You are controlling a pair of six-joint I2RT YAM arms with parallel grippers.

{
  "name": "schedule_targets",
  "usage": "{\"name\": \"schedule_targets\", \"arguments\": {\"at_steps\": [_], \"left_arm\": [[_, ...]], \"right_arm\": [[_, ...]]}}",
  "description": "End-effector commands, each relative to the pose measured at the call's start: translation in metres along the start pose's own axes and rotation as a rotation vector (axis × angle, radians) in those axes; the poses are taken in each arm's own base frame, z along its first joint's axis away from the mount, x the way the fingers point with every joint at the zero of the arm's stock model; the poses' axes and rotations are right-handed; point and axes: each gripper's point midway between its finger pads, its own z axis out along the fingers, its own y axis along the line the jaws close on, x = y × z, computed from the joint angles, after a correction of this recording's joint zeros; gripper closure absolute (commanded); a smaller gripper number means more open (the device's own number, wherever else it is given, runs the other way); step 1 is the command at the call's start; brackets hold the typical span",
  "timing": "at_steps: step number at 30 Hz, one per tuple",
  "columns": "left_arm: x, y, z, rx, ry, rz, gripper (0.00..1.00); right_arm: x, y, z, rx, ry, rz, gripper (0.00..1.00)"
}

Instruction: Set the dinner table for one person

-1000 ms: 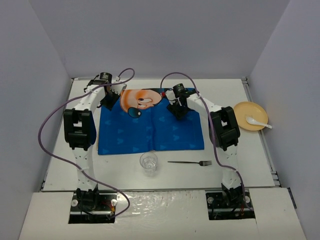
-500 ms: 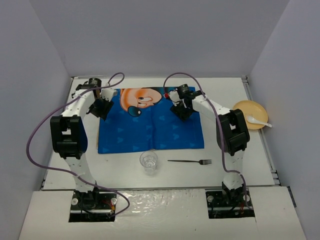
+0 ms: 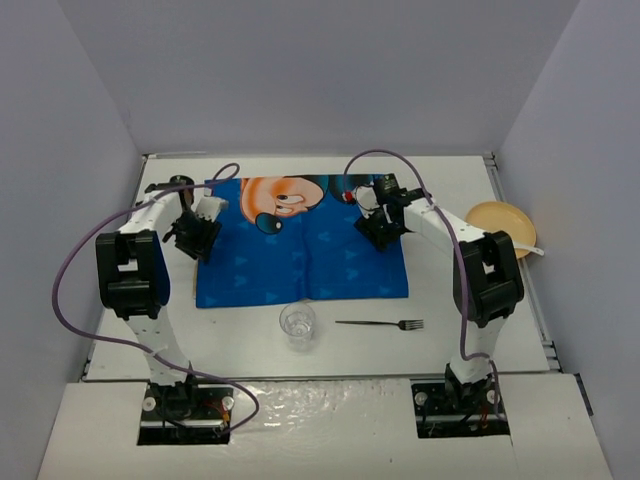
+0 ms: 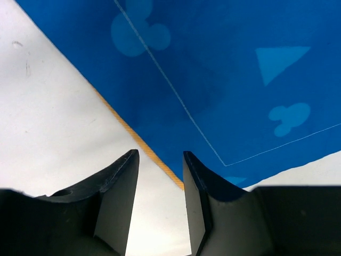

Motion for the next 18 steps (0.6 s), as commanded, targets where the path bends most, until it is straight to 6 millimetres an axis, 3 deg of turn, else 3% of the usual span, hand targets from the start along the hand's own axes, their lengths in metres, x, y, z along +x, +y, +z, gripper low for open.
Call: {"name": "schedule_targets", "arguments": {"at_steps": [1, 3, 8, 10, 12, 15, 18], "left_arm": [[-0.031, -0.010, -0.040, -0.017, -0.152, 0.063, 0.62], [-0.032, -0.012, -0.038, -0.015, -0.158, 0.067, 0.61], [-0.049, -0.024, -0.034, -0.015, -0.191, 0.109, 0.61], [-0.059, -0.031, -0.032, -0.007, -0.188, 0.138, 0.61], [-0.066, -0.038, -0.026, 0.009, -0.167, 0.163, 0.64], [-0.069, -0.042, -0.014, 0.038, -0.120, 0.166, 0.92], [-0.070, -0.038, -0.001, 0.042, -0.089, 0.171, 1.00]], "right_arm": [[-0.014, 0.009, -0.045, -0.014, -0.114, -0.069, 0.48], [-0.012, 0.007, -0.053, 0.015, -0.114, -0.100, 0.48], [-0.003, -0.063, -0.079, 0.272, -0.108, 0.060, 0.48], [0.005, -0.075, -0.071, 0.291, -0.075, 0.108, 0.46], [0.008, -0.072, -0.058, 0.260, -0.055, 0.118, 0.48], [0.011, -0.070, -0.048, 0.270, -0.010, 0.124, 0.49], [0.030, -0.097, -0.046, 0.356, 0.052, 0.181, 0.49]]}}
